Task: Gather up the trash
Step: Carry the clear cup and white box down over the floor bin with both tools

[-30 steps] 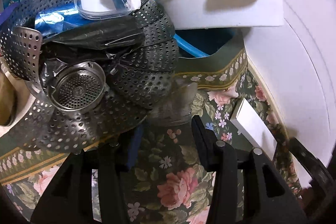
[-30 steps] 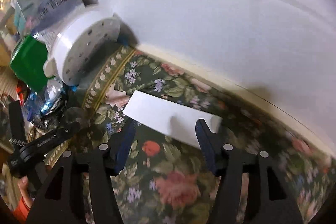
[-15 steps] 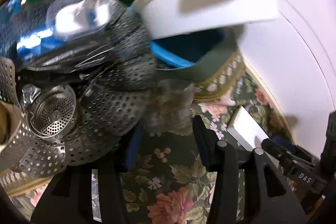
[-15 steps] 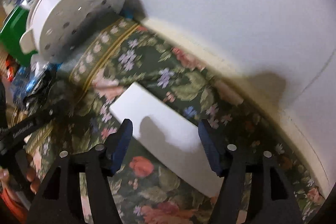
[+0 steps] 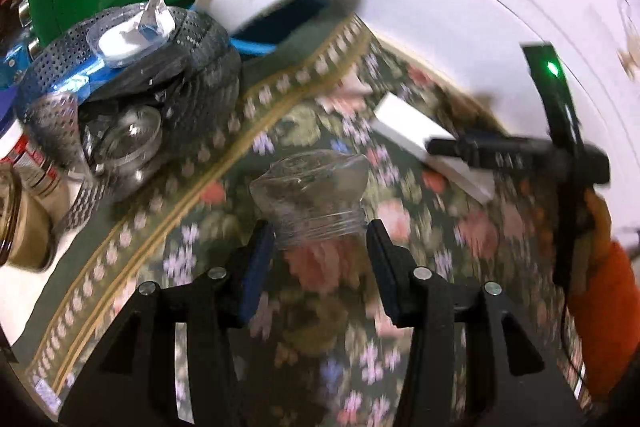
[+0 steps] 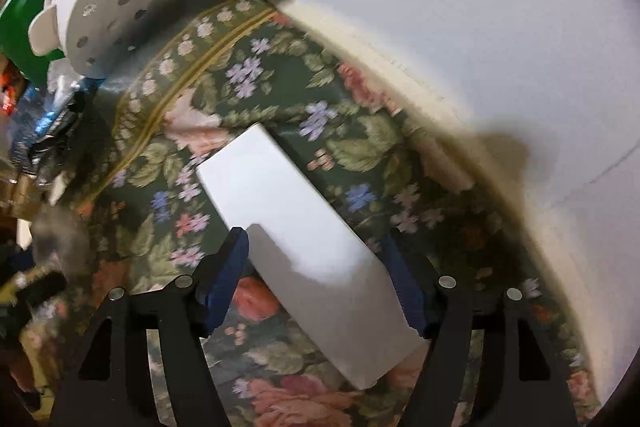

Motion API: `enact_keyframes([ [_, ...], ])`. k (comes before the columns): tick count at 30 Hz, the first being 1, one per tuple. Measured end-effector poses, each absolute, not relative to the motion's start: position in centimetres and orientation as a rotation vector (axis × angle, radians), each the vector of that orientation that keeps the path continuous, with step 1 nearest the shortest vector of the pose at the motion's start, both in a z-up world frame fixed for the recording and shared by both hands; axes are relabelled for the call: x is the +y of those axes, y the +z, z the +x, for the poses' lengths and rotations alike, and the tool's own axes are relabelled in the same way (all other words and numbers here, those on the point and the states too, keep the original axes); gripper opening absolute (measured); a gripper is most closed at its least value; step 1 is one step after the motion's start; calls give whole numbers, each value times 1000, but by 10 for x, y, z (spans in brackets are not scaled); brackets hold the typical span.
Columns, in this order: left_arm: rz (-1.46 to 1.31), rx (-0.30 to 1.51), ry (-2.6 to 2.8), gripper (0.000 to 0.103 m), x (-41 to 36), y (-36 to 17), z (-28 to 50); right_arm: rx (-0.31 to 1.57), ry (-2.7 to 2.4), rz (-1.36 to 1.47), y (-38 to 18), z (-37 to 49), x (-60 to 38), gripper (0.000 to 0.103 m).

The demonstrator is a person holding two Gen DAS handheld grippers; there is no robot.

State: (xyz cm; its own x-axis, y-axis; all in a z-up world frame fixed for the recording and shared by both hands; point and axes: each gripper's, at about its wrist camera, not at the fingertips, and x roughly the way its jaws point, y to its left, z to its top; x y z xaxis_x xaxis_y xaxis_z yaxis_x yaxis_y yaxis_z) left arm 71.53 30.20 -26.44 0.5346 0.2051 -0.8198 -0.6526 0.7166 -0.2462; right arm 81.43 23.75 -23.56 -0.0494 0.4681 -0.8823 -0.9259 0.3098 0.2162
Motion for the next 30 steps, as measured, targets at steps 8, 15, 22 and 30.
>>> enact_keyframes([
  [8,-541,893,523,47,286,-260,689,1047,1187,-631,-234,765,222,65],
  [15,-534,842,492,47,289,-243,669,1012,1098,-630,-230,725,217,48],
  [22,-488,802,371,47,291,-212,652,1023,937,-397,-173,686,158,48],
  [30,-331,754,152,47,272,-158,626,940,732,-84,-105,653,63,48],
])
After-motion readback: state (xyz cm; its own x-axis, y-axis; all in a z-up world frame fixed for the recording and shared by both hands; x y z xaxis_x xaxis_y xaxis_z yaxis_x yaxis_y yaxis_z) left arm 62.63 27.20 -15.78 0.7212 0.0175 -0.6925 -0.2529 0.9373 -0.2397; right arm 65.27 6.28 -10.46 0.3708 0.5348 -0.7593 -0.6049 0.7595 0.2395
